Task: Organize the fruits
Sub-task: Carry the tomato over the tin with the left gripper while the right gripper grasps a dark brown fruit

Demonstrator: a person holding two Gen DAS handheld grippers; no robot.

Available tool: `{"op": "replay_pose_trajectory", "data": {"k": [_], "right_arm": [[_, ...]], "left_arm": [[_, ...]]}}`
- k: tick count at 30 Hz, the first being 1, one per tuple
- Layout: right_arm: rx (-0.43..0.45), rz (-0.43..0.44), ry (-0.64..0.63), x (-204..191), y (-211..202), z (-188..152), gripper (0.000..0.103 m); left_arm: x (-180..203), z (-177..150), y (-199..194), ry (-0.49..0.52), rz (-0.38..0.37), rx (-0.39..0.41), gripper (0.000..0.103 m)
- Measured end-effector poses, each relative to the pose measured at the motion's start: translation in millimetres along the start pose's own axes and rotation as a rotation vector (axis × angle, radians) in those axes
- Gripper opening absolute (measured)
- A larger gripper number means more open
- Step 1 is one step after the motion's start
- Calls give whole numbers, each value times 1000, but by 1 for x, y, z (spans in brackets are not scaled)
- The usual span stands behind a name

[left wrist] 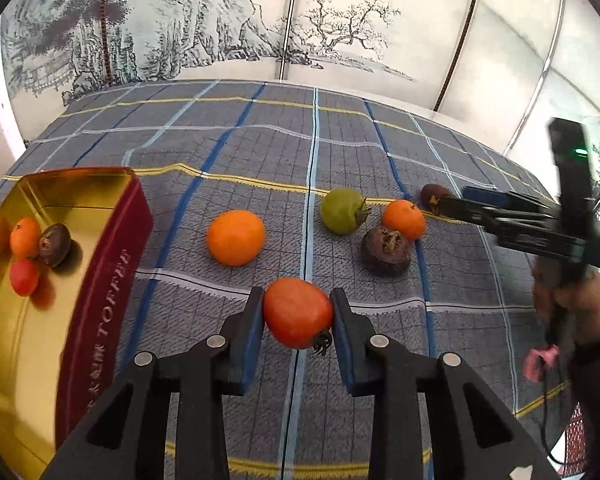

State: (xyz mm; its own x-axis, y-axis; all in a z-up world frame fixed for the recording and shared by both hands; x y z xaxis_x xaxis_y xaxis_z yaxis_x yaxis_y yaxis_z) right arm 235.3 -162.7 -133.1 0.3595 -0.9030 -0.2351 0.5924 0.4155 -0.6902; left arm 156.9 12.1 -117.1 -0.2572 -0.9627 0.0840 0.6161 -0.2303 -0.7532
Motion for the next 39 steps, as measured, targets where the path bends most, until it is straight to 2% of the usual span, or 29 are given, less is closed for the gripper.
{"op": "replay_pose_trajectory", "data": {"k": [4, 6, 7, 8, 11, 15, 23, 30, 35, 39], "right_arm": [[-26, -57, -66, 2, 23, 6, 67], [-53, -50, -62, 3, 31, 5, 53], [-70, -50, -63, 4, 35, 3, 41], [-63, -55, -71, 5, 34, 4, 40], [-65, -61, -51, 6, 30, 1, 39], [-8, -25, 53, 4, -2, -11, 39], [-14, -57, 166, 4, -37, -64, 39], [-18, -99, 163, 5, -40, -69, 39], [-18, -91, 173, 6, -38, -67, 39], [-17, -88, 177, 6, -38, -68, 39]], "left_arm": [[2, 3, -12, -1, -11, 9, 28], [4, 4, -17, 5, -15, 16, 28], [5, 4, -19, 7, -13, 22, 28], [6, 4, -21, 8, -14, 26, 28], [9, 3, -28, 9, -18, 32, 28], [8, 1, -46, 9, -14, 58, 28], [-21, -11, -92, -64, 10, 105, 28], [-78, -28, -123, -120, 125, 133, 28], [-125, -37, -121, -118, 219, 114, 28], [-156, -44, -113, -136, 258, 100, 28]]}}
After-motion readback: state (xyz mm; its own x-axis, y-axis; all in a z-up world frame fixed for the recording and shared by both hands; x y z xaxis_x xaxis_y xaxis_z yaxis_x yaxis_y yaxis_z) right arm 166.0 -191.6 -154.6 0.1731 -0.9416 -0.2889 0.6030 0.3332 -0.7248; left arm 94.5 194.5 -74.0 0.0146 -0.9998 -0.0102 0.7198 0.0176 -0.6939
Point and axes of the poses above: each gripper's, at about its wrist camera, not at the fingertips, and y roughly the way its jaws point, x to its right, z to its top, the point moved 10 cm from there along y, roughly the way its jaws point, and after that the axes turned 4 degrees about y, right-handed, at the moved point
